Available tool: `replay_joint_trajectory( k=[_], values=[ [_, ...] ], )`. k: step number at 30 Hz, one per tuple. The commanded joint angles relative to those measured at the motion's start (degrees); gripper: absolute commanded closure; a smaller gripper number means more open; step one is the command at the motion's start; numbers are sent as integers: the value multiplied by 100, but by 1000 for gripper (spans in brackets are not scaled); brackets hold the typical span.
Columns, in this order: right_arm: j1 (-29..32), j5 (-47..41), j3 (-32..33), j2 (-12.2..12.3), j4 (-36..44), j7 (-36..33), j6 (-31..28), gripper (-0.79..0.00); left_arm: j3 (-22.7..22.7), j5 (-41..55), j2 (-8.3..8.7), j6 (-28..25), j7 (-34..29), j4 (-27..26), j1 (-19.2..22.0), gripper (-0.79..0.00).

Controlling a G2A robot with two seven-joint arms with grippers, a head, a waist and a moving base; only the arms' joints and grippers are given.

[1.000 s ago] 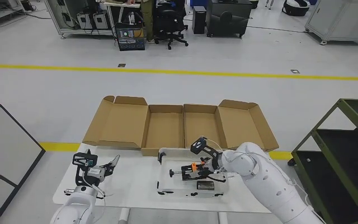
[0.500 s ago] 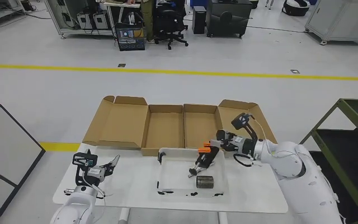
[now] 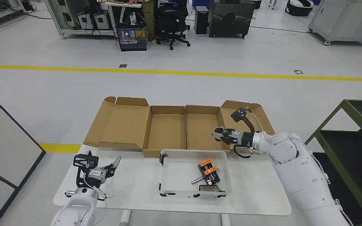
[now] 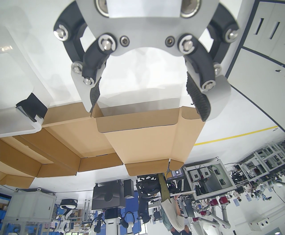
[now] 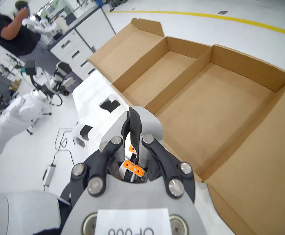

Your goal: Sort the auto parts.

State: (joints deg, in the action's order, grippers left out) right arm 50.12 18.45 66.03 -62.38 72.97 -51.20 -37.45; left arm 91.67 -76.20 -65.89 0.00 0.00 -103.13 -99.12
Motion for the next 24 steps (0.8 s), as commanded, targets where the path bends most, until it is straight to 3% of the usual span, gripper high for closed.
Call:
replay_joint_trajectory(
  k=[1,8,20,24],
  values=[
    [168,145,-86,30,434,-332,30,-299,0,0,0,0,0,0,0,-785],
    [616,927,-535,71,1406,-1043,876,-348,0,0,0,0,0,0,0,-785],
    [356,1547,-925,3,1138,-1151,2014,-526,0,0,0,0,0,0,0,-785],
    [236,1677,-1059,-35,968,-1192,2295,-785,0,0,0,0,0,0,0,-785]
  ],
)
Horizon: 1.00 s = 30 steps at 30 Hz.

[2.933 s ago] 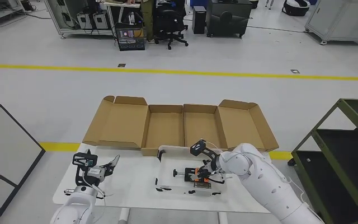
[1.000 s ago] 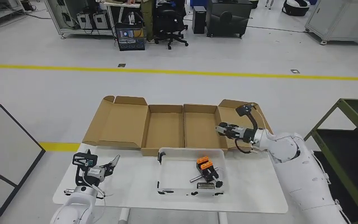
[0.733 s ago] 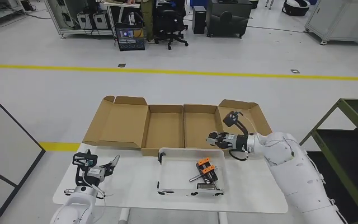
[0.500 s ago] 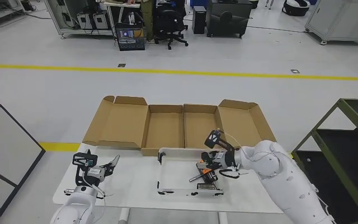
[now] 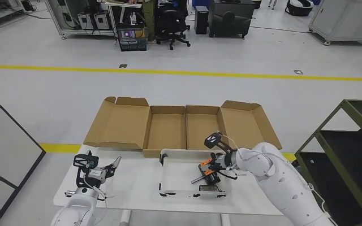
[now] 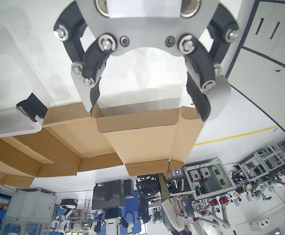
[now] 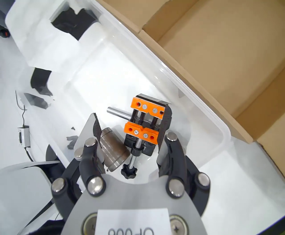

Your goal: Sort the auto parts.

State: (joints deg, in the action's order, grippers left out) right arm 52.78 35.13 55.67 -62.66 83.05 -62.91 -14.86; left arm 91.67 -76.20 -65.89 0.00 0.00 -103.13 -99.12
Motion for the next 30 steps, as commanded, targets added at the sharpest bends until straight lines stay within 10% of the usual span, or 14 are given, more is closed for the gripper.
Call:
replay_joint_trajectory(
  k=[1,22,23,25,30],
  values=[
    [-70,46,-64,-19,-93,-32,85,-785,0,0,0,0,0,0,0,-785],
    [-966,296,-1288,-510,-1486,64,458,-785,0,0,0,0,0,0,0,-785],
    [-1002,315,-1344,-541,-1548,103,481,-739,0,0,0,0,0,0,0,-785],
    [-1064,329,-1426,-594,-1657,163,498,-379,0,0,0,0,0,0,0,-785],
    [-1153,377,-1508,-670,-1775,309,482,0,0,0,0,0,0,0,0,-785]
  ],
)
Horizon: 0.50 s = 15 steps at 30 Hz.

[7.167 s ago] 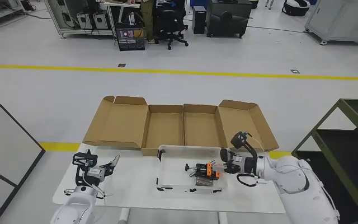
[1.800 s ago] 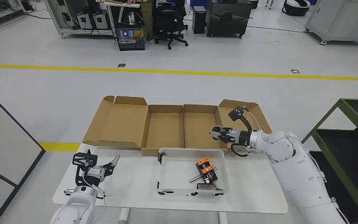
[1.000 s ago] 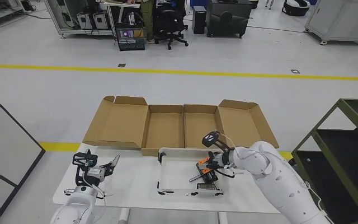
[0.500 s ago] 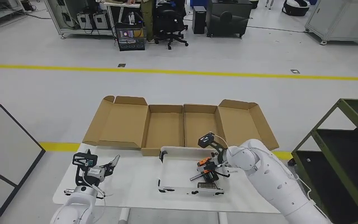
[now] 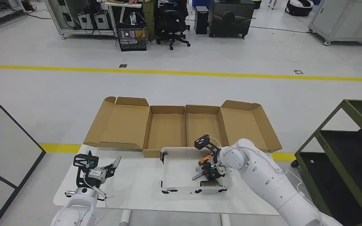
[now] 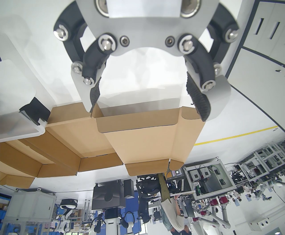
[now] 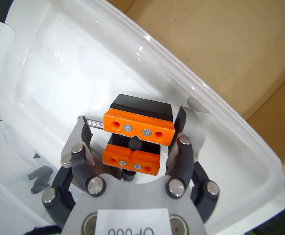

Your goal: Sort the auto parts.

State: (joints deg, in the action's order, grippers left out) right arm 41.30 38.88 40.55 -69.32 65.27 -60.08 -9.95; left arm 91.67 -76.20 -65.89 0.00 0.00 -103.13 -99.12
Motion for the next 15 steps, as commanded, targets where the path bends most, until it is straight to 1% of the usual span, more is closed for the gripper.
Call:
replay_joint_trajectory(
  k=[1,8,15],
  values=[
    [-6,3,23,-5,19,68,-21,0,0,0,0,0,0,0,0,-785],
    [184,86,328,101,401,292,-166,0,0,0,0,0,0,0,0,-785],
    [755,114,954,347,1365,539,-465,0,0,0,0,0,0,0,0,-785]
  ],
)
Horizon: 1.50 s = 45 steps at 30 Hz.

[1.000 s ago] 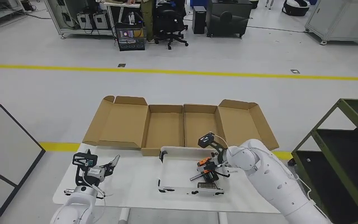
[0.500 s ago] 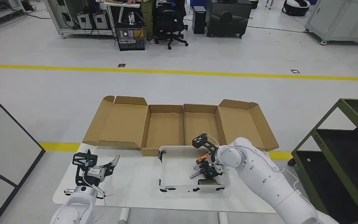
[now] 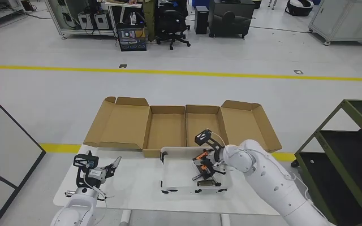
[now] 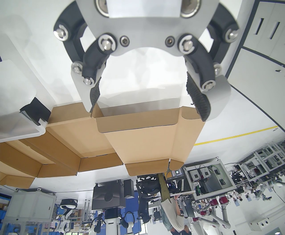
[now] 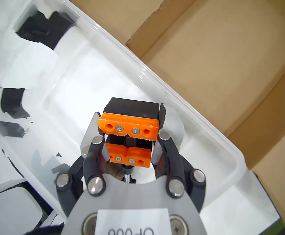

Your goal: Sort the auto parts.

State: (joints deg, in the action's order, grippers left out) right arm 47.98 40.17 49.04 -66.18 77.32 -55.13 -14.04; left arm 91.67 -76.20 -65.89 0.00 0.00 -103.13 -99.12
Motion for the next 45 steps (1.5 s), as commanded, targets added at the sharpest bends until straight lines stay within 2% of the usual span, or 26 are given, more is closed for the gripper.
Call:
replay_joint_trajectory(
  k=[1,5,10,14,17,21,28,38,40,42,45],
  values=[
    [212,-68,249,81,362,100,-150,0,0,0,0,0,0,0,0,-785],
    [751,-363,1006,290,1124,354,-585,0,0,0,0,0,0,0,0,-785],
    [1344,-681,2091,493,1796,1033,-970,0,0,0,0,0,0,0,0,-785],
    [1458,-1274,2852,570,1788,1720,-1373,0,0,0,0,0,0,0,0,-785],
    [1255,-1878,3116,563,1320,2242,-1633,0,0,0,0,0,0,0,0,-785],
    [616,-2434,2929,478,233,2637,-1774,0,0,0,0,0,0,0,0,-785],
    [-775,-3055,1817,162,-2044,2034,-1613,0,0,0,0,0,0,0,0,-785],
    [-775,-3055,1817,162,-2044,2034,-1613,0,0,0,0,0,0,0,0,-785],
    [-635,-3042,1792,150,-1899,2229,-1590,0,0,0,0,0,0,0,0,-785],
    [-463,-3298,1755,126,-1736,2257,-1628,0,0,0,0,0,0,0,0,-785],
    [-618,-3823,1653,40,-1946,2219,-1397,0,0,0,0,0,0,0,0,-785]
  ],
)
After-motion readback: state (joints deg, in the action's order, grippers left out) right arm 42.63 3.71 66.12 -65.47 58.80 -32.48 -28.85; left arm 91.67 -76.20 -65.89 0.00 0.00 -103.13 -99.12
